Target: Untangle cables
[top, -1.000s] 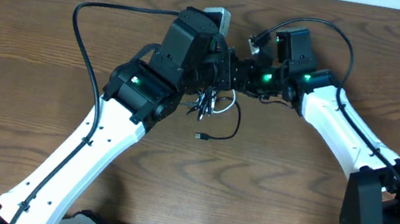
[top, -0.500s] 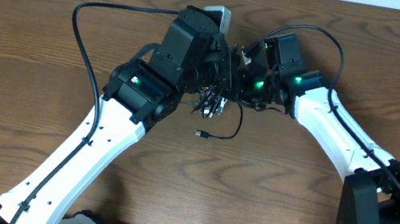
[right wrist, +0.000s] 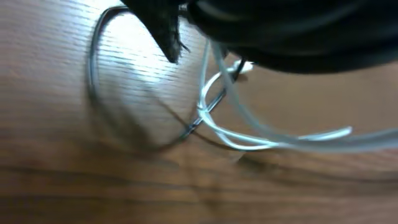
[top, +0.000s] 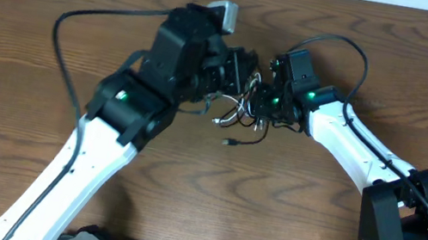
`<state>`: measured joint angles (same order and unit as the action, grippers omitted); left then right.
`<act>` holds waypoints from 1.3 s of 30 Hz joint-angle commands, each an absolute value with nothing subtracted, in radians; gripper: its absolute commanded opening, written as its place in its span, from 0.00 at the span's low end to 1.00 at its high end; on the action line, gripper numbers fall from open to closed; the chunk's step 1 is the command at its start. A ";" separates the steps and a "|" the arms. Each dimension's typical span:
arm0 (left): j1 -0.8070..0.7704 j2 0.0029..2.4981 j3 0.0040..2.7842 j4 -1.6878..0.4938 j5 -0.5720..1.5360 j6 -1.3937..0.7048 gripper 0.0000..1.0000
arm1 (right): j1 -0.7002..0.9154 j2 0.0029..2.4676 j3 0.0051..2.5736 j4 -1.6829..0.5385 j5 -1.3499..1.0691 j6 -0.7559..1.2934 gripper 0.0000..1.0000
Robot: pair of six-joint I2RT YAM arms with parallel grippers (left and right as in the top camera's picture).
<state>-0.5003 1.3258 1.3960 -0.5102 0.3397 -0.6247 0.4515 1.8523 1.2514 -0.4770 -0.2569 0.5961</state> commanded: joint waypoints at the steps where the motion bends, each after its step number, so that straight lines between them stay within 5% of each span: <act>1: -0.467 1.226 1.413 -0.518 0.351 -0.603 0.07 | 0.400 1.859 1.227 -0.513 -0.126 0.612 0.01; 9: -0.297 1.182 1.413 -0.767 0.208 -0.515 0.07 | 0.219 1.849 1.254 -0.590 -0.189 0.482 0.01; 15: -0.254 1.225 1.413 -0.826 0.204 -0.445 0.07 | 0.145 1.819 1.345 -0.700 -0.471 0.263 0.01; 21: -0.288 1.332 1.413 -0.804 0.373 -0.436 0.29 | 0.167 1.751 1.399 -0.764 -0.557 0.216 0.01; 28: -0.371 1.438 1.413 -0.664 0.572 -0.352 0.35 | 0.170 1.728 1.399 -0.787 -0.556 0.247 0.01; 39: -0.574 1.476 1.412 -0.544 0.508 -0.326 0.36 | 0.169 1.728 1.399 -0.803 -0.560 0.303 0.01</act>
<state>-0.5423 1.4681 1.4021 -0.5556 0.5423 -0.3569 0.1673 1.7416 1.3804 -0.7982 -0.5316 0.2756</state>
